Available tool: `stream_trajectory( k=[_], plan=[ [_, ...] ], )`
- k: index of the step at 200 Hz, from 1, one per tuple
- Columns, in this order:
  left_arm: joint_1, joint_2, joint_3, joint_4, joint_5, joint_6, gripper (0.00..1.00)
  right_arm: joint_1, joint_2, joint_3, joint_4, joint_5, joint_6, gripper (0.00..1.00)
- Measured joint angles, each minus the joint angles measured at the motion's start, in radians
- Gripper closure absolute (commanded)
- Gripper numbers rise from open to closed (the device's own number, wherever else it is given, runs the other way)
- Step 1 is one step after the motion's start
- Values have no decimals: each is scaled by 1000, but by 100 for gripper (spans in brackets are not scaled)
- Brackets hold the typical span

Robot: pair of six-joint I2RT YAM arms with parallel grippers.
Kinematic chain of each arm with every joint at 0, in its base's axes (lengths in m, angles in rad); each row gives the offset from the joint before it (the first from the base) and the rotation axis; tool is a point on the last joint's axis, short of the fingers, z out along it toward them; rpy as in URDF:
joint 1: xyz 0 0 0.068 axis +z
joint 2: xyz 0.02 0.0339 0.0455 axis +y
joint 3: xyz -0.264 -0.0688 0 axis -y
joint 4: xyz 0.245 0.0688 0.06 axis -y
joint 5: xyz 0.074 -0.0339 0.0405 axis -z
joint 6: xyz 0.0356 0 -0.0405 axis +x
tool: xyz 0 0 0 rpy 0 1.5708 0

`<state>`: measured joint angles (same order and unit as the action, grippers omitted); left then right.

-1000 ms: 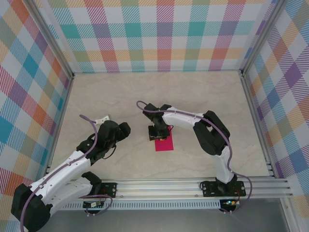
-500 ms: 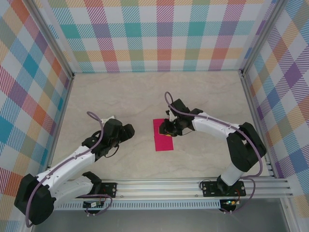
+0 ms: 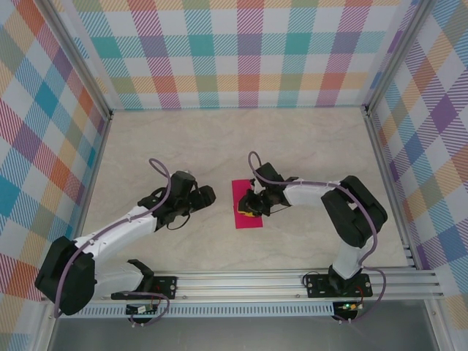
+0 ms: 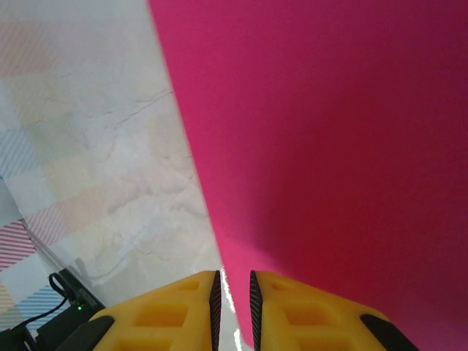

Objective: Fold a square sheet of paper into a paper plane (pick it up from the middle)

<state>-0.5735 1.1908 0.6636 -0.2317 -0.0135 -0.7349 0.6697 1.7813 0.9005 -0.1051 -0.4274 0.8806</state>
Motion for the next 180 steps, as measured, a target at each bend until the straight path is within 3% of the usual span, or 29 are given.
stream_trajectory(
  k=[43,81,126,180],
  plan=[
    [0,72,37,8,63,8,39,18,15,-25,68,39,113,80],
    [-1,173,82,34,139,25,61,26,-6,-56,120,71,160,77],
    [-25,319,197,53,205,50,88,14,-142,-73,33,124,113,76],
    [-72,534,372,55,249,68,95,-81,-227,-198,21,124,95,72]
  ],
)
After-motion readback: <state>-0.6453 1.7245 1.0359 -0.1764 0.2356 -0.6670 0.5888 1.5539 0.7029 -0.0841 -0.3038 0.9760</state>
